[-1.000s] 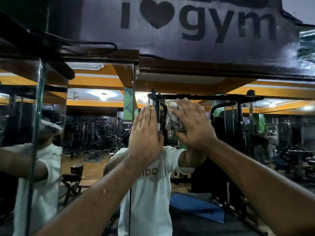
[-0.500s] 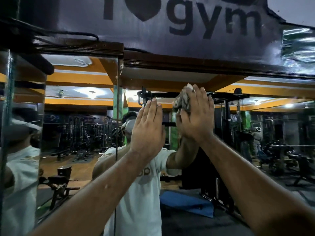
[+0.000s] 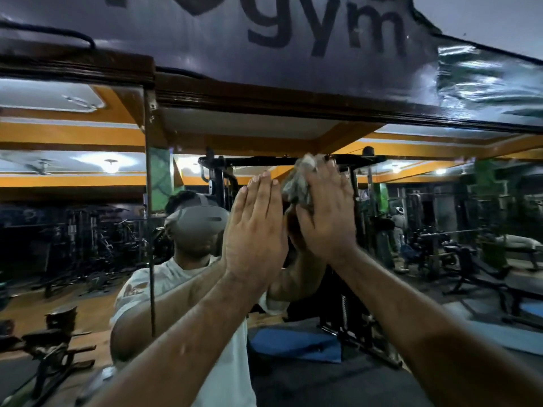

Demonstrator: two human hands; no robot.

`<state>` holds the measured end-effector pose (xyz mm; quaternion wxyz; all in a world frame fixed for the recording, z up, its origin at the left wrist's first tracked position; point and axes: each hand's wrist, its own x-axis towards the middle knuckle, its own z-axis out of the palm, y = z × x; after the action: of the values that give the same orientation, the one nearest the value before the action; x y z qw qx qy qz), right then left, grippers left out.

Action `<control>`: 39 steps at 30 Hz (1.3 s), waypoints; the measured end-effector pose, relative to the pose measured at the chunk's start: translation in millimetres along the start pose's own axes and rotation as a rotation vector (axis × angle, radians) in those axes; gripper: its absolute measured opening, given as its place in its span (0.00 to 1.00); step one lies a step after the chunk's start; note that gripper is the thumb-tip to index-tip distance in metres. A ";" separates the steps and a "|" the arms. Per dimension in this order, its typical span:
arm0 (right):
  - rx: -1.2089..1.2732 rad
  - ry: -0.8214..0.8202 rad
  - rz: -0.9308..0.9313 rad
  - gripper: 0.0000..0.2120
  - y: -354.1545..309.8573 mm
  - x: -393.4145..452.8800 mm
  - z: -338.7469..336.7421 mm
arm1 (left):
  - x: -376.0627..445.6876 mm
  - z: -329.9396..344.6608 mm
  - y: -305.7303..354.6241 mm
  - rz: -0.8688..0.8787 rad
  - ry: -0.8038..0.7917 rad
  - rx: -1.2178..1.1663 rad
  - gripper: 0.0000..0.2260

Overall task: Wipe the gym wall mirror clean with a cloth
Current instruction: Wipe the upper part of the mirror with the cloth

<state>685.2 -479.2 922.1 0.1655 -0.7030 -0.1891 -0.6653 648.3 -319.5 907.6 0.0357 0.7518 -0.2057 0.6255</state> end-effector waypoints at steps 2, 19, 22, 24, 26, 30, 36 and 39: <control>-0.008 -0.059 -0.196 0.32 14.9 -16.0 -3.4 | -0.6 1.9 2.2 0.008 0.003 -0.007 0.27; -0.080 -0.105 -0.169 0.36 101.8 43.6 -37.3 | 9.5 38.8 75.5 -0.119 -0.008 -0.015 0.28; -0.057 -0.069 -0.041 0.36 94.6 57.5 -35.4 | 14.9 43.6 87.6 -0.166 0.009 -0.007 0.27; 0.024 -0.092 -0.107 0.35 91.2 36.4 -33.1 | 11.6 46.8 97.4 -0.150 -0.009 -0.014 0.27; 0.026 -0.120 -0.267 0.32 100.3 3.1 -33.4 | 4.1 52.0 105.6 -0.127 -0.019 -0.028 0.28; -0.020 -0.102 -0.357 0.30 140.7 -0.5 -43.3 | -2.8 58.5 111.7 -0.147 -0.045 0.049 0.27; -0.008 -0.013 -0.039 0.36 132.3 22.2 -37.9 | 19.7 52.6 104.9 -0.113 -0.108 0.130 0.30; -0.030 -0.090 -0.306 0.36 149.8 -13.4 -43.6 | 21.1 54.4 108.0 -0.112 -0.118 0.139 0.30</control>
<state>719.4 -631.8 914.1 0.0427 -0.6976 -0.2913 -0.6532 663.2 -440.6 894.1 0.0064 0.7984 -0.1211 0.5898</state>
